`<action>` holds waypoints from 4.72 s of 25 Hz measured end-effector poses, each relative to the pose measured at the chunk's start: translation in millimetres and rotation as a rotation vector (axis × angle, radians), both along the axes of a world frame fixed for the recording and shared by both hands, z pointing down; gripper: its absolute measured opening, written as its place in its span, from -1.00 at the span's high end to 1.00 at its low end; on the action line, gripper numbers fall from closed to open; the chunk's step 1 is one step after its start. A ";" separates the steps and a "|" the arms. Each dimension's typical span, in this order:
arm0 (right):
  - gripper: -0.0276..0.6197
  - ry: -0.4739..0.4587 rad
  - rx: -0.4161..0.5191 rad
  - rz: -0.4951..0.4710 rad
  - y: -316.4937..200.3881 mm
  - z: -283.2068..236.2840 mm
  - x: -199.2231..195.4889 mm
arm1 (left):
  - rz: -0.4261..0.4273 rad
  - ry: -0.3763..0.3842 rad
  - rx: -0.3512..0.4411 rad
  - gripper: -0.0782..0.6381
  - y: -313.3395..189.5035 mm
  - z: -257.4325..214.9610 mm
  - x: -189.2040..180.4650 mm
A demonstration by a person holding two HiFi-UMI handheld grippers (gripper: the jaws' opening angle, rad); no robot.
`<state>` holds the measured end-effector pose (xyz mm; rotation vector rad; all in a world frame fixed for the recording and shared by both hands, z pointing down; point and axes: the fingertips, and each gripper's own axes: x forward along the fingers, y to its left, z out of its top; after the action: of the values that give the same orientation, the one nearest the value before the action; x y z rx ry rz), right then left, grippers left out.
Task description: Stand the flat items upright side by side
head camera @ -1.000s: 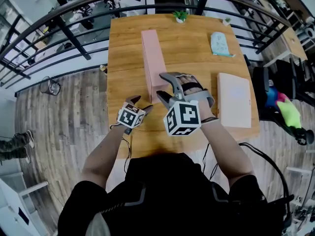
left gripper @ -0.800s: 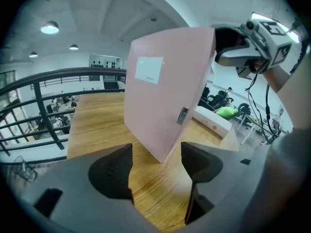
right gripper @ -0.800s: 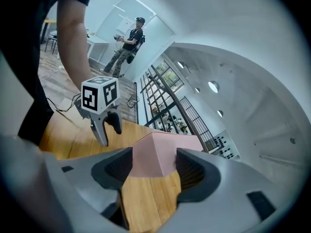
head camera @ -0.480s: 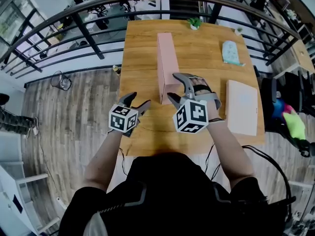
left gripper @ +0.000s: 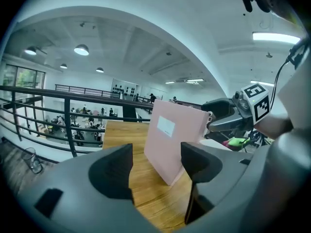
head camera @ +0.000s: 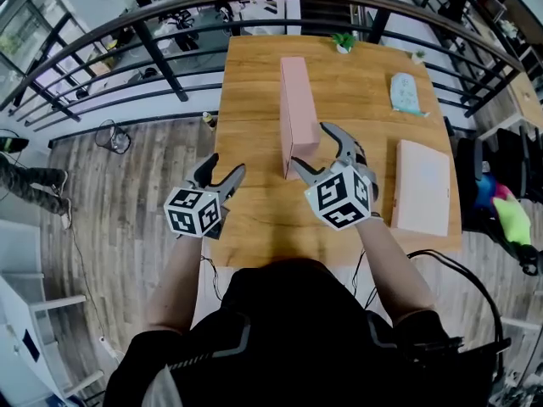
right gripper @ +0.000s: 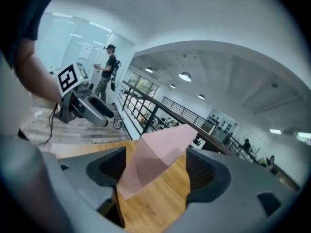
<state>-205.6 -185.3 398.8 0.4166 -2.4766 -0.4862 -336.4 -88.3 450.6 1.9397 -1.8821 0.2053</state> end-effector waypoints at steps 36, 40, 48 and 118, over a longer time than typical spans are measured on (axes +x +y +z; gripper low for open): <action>-0.06 -0.272 -0.549 0.440 -16.3 103.3 -45.1 | -0.073 -0.146 0.172 -0.13 84.1 -84.5 -71.1; -0.07 -0.278 -0.550 0.430 -7.8 99.0 -73.7 | -0.095 -0.148 0.184 -0.13 102.3 -89.4 -89.2; -0.07 -0.270 -0.554 0.406 7.0 100.9 -132.5 | -0.166 -0.149 0.156 -0.13 130.3 -77.9 -123.7; -0.25 -0.459 -0.326 0.394 -39.8 -33.1 -44.1 | 0.025 -0.122 0.283 -0.08 67.9 -118.7 -44.9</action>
<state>-249.7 -225.1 365.7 0.9366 -2.7335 0.1960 -381.3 -20.4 332.0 2.1801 -2.0599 0.0679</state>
